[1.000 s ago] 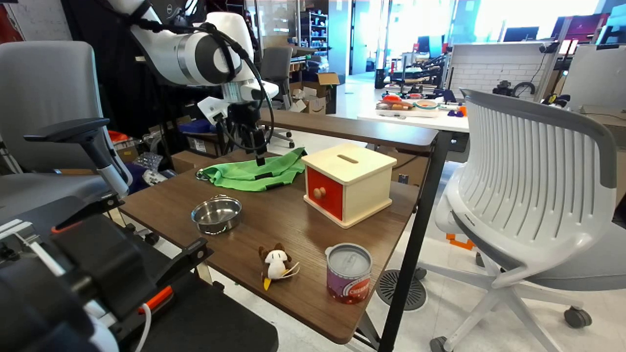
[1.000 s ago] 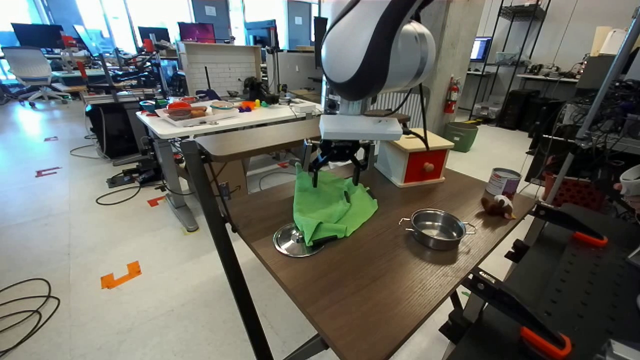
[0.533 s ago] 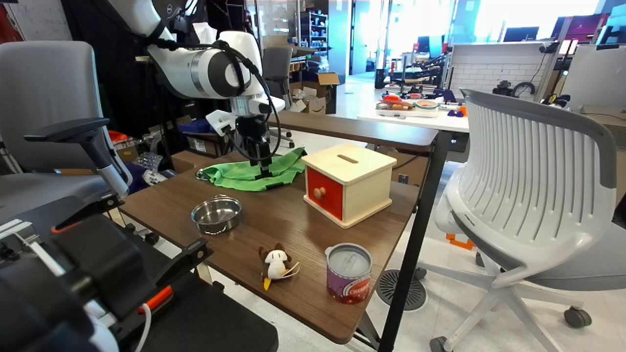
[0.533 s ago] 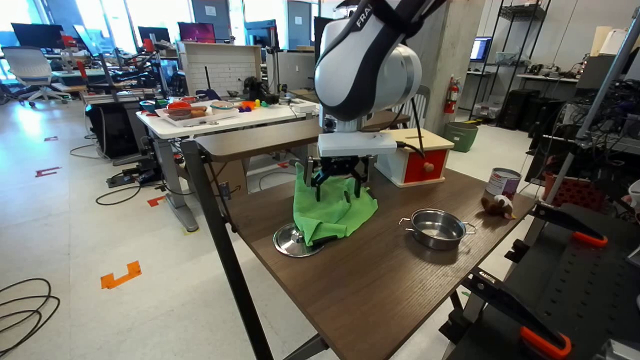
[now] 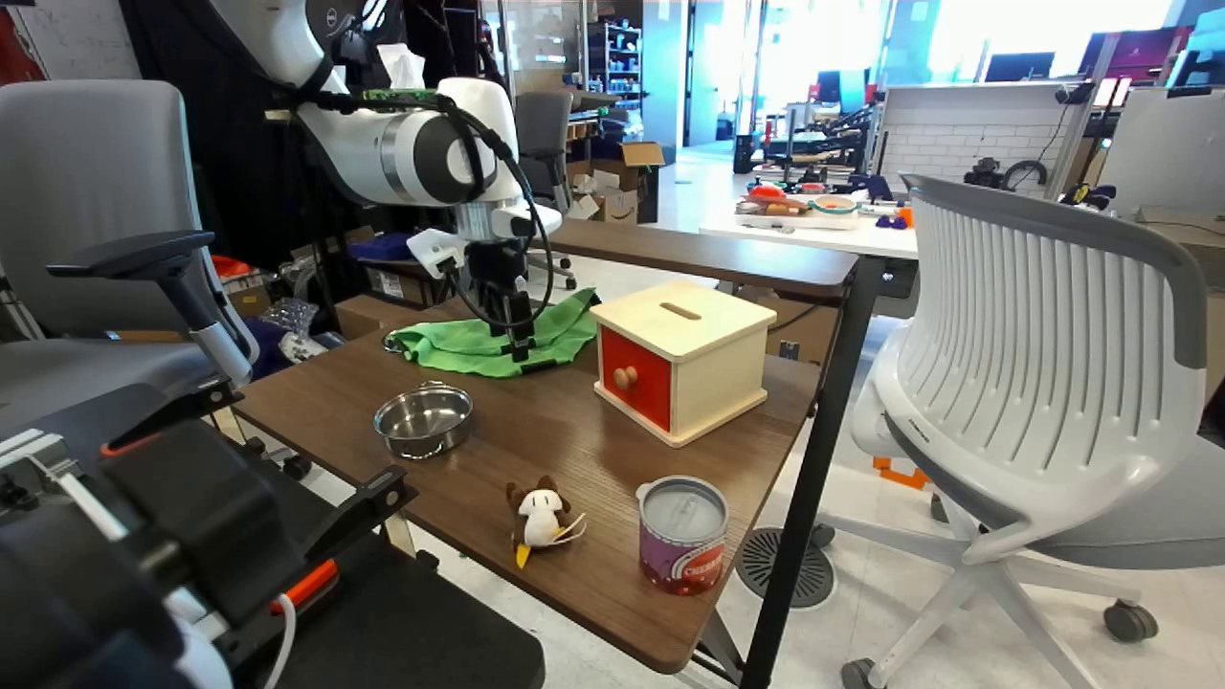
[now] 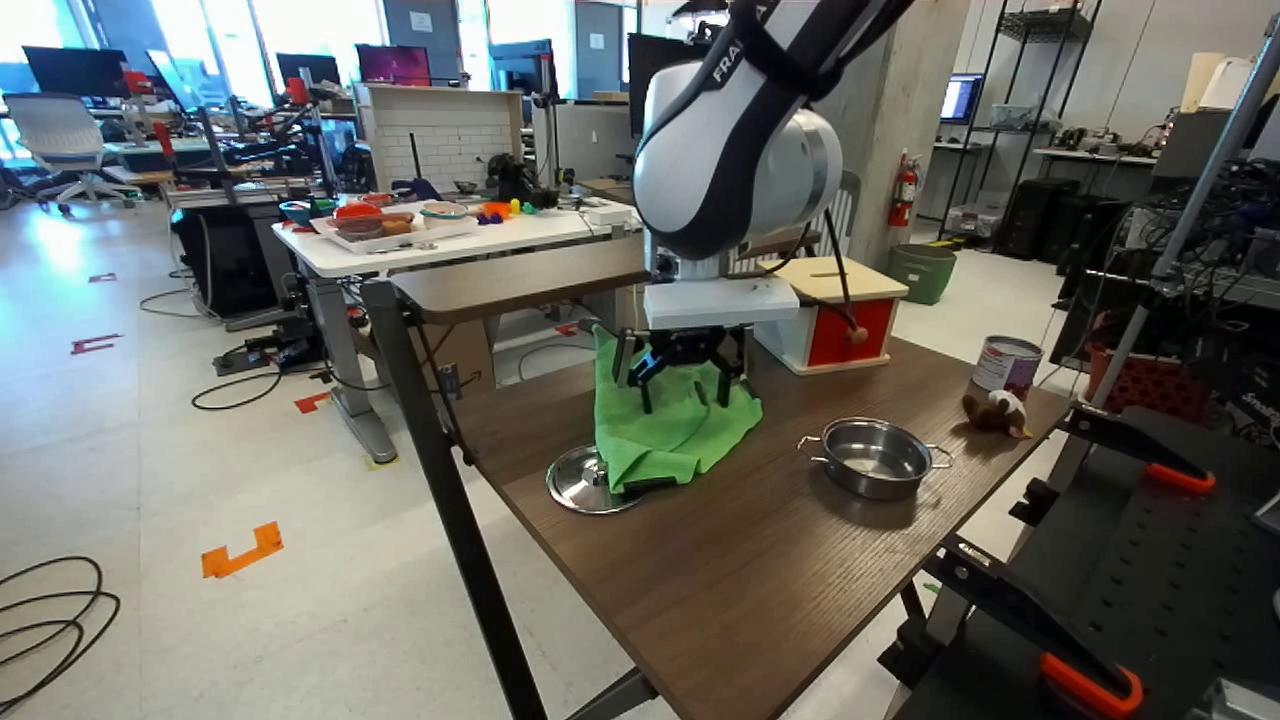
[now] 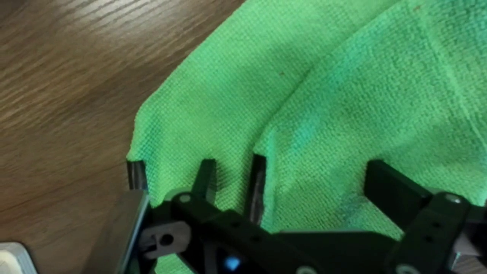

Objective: Move the cloth to the right

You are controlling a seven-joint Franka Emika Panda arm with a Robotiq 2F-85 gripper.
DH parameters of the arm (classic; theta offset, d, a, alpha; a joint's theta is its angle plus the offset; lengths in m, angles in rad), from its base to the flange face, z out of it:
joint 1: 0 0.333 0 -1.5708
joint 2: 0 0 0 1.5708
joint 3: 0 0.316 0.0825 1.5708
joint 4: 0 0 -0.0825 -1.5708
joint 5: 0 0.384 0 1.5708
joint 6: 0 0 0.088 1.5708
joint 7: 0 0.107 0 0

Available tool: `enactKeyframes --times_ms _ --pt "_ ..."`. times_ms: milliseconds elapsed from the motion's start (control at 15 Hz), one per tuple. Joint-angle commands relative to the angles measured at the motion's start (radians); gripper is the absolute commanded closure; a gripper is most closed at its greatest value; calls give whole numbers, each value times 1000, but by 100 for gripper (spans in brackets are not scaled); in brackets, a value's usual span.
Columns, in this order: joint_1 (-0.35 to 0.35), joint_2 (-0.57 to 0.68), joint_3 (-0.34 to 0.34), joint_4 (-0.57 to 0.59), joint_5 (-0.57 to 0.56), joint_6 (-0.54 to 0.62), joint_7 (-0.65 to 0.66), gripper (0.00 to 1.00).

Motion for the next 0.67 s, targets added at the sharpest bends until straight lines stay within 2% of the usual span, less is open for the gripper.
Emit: enactKeyframes --times_ms 0,267,600 --pt "-23 -19 8 -48 25 -28 -53 0" --pt "-49 -63 16 -143 31 -22 -114 0" --pt "-51 -131 -9 -287 13 2 -153 0"
